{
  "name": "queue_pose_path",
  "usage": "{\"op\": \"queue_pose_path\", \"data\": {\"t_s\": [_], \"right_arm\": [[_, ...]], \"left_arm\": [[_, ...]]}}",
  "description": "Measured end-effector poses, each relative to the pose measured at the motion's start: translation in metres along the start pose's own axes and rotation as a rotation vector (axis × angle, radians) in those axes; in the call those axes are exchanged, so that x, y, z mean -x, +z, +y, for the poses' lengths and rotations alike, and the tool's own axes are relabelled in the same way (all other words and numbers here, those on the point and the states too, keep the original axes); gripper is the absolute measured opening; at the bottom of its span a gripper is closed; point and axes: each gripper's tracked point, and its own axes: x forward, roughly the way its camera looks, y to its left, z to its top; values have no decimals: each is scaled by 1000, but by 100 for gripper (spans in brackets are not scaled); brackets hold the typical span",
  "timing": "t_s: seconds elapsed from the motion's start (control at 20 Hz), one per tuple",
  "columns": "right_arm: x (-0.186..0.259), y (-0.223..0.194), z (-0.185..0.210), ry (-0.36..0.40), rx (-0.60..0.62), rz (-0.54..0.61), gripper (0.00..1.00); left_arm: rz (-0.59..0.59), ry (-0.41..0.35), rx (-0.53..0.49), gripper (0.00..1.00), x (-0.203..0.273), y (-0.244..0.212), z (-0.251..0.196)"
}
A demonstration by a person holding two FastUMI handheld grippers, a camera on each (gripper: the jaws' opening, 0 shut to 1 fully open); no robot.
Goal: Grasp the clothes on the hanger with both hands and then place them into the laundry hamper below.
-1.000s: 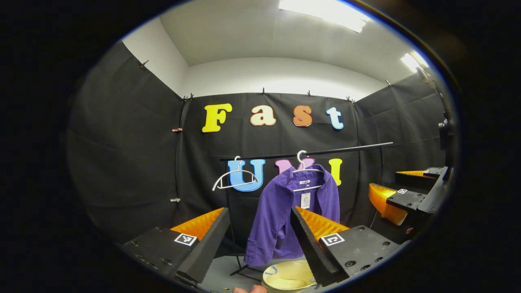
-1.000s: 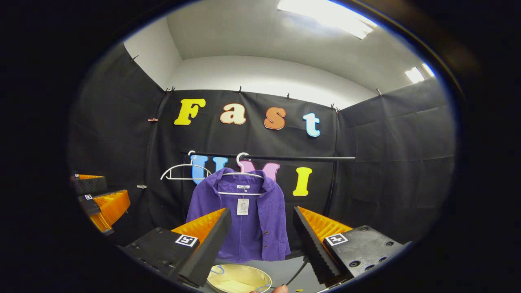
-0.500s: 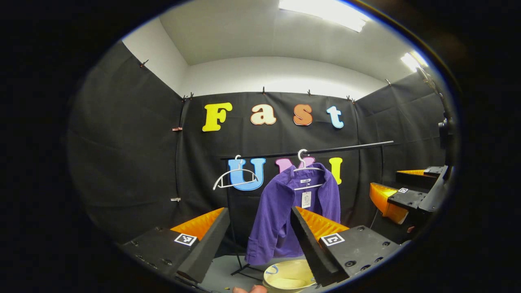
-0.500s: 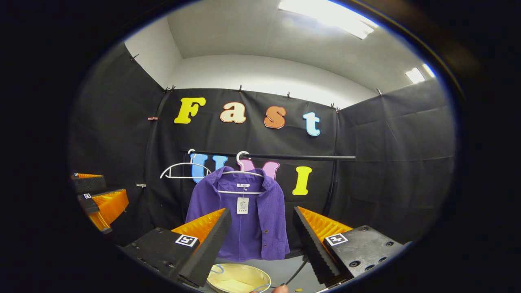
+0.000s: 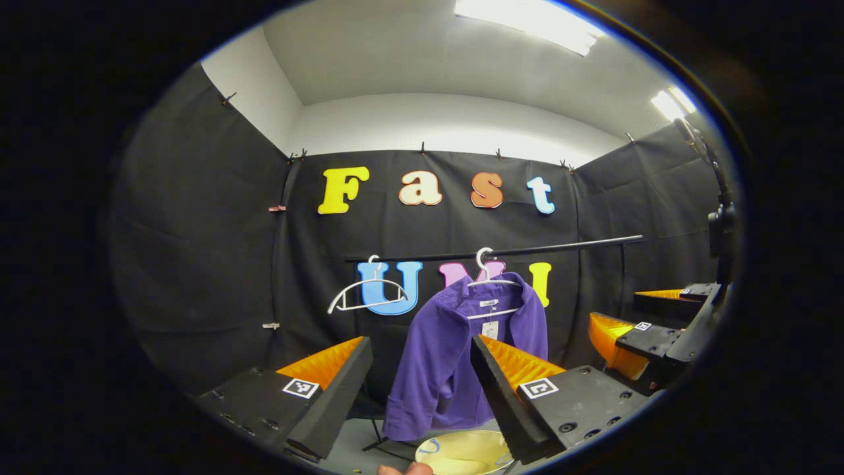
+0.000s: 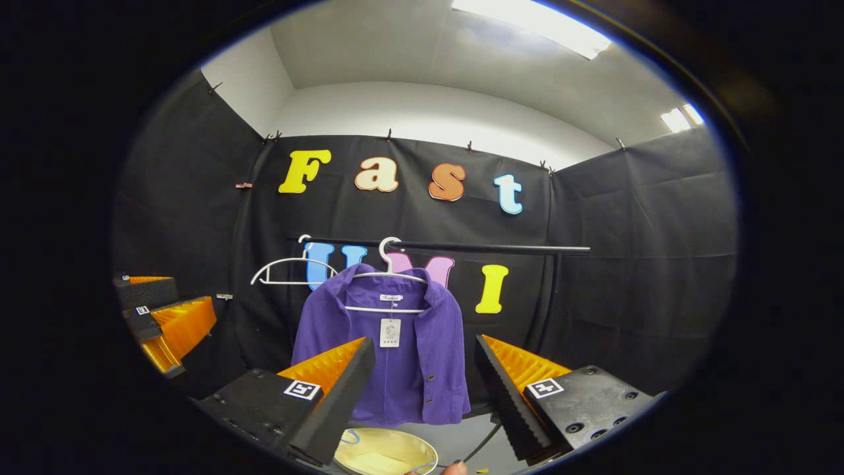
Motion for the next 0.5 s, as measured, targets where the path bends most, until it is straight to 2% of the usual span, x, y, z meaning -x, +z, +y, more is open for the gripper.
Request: {"op": "queue_pose_path", "data": {"t_s": [0.15,0.45,0.5], "right_arm": [[-41,-8,-12,-5,-5,-1,97],[-129,-35,-13,58,-40,12,98],[-141,-40,-14,66,-42,16,98]], "left_arm": [[4,-10,-9,95,-46,-7,-22],[20,56,-36,94,-143,-31,-40],[27,65,-44,97,-160,-38,-43]]}}
